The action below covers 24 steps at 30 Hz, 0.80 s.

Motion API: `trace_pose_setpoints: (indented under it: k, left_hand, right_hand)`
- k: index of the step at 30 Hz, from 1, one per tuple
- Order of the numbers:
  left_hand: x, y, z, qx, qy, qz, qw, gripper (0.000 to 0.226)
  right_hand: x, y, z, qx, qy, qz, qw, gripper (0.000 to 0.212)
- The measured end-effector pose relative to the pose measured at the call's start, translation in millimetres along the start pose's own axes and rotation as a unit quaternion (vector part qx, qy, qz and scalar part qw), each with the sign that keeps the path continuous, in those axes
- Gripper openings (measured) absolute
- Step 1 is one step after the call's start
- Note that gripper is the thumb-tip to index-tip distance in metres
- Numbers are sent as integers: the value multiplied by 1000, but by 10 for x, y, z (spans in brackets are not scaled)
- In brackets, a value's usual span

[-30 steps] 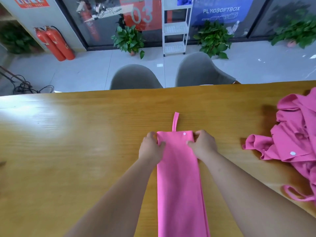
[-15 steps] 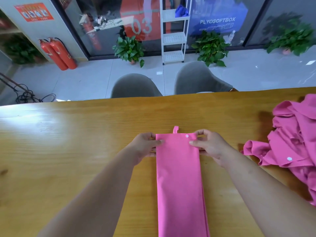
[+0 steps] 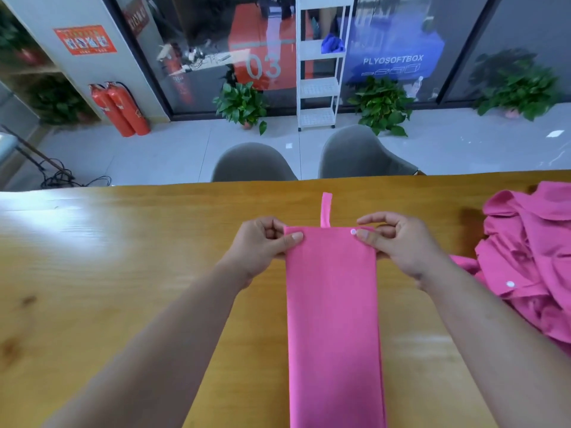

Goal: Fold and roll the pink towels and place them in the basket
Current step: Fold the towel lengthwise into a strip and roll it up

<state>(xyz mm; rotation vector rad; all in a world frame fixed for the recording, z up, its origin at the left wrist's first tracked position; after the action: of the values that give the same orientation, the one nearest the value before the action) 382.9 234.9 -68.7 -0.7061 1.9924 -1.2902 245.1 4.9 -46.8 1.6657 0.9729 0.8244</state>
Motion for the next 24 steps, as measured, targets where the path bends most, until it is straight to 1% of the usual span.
trace_pose_setpoints:
  k: [2, 4, 6, 7, 9, 11, 12, 13, 14, 16, 18, 19, 21, 24]
  left_hand:
    - [14, 52, 19, 5, -27, 10, 1000, 17]
    - [27, 148, 79, -12, -57, 28, 998, 18]
    - [32, 292, 158, -28, -97, 77, 992, 18]
    - [36, 372, 203, -34, -116, 123, 985, 17]
    - [63, 560, 243, -59, -144, 239, 959, 22]
    - [130, 836, 201, -87, -138, 323, 932, 40]
    - [161, 953, 147, -86, -131, 365, 918, 47]
    - [191, 1064, 81, -68, -121, 413, 900, 52]
    - [222, 1165, 3, -40, -108, 462, 879, 57]
    - [229, 1387, -127, 11, -82, 539, 838, 65]
    - [185, 1605, -236, 42, -62, 597, 799, 70]
    - [161, 1677, -277, 57, -58, 616, 784, 72]
    - [133, 1762, -319, 78, -55, 637, 765, 73]
    - [130, 1743, -347, 84, -59, 640, 761, 74]
  right_hand:
    - [-14, -24, 27, -9, -7, -16, 1000, 25]
    - [-1, -106, 115, -6, -8, -46, 999, 26]
    - [-11, -244, 254, -7, -23, -90, 996, 24]
    - [-37, -350, 333, -4, -40, -120, 992, 23]
    - [-91, -592, 410, 11, -111, -216, 970, 25]
    - [-89, -844, 310, 34, -188, -325, 926, 37]
    - [-7, -956, 225, 30, -203, -361, 910, 42]
    - [144, -1062, 132, 9, -194, -391, 900, 45]
    - [349, -1158, 34, -20, -166, -426, 889, 48]
    - [767, -1385, -143, -53, -84, -515, 852, 56]
    - [1029, -1647, -242, -51, -11, -587, 808, 66]
    - [1083, -1738, -239, -48, 10, -609, 792, 70]
    - [1072, -1833, -125, -43, 29, -634, 772, 79]
    - [986, -1841, 87, -32, 32, -647, 761, 91]
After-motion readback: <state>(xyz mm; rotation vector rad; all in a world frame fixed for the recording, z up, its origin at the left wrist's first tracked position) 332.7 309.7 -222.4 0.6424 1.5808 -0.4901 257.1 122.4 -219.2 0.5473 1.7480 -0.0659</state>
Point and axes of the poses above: each hand's wrist, its own z-axis towards the middle knuckle, its own x-axis out of the palm, y = z × x, the point moved 9 cm from there along z, towards the middle knuckle, and after that the axes turned 12 degrees about z, right-handed, at the moved point
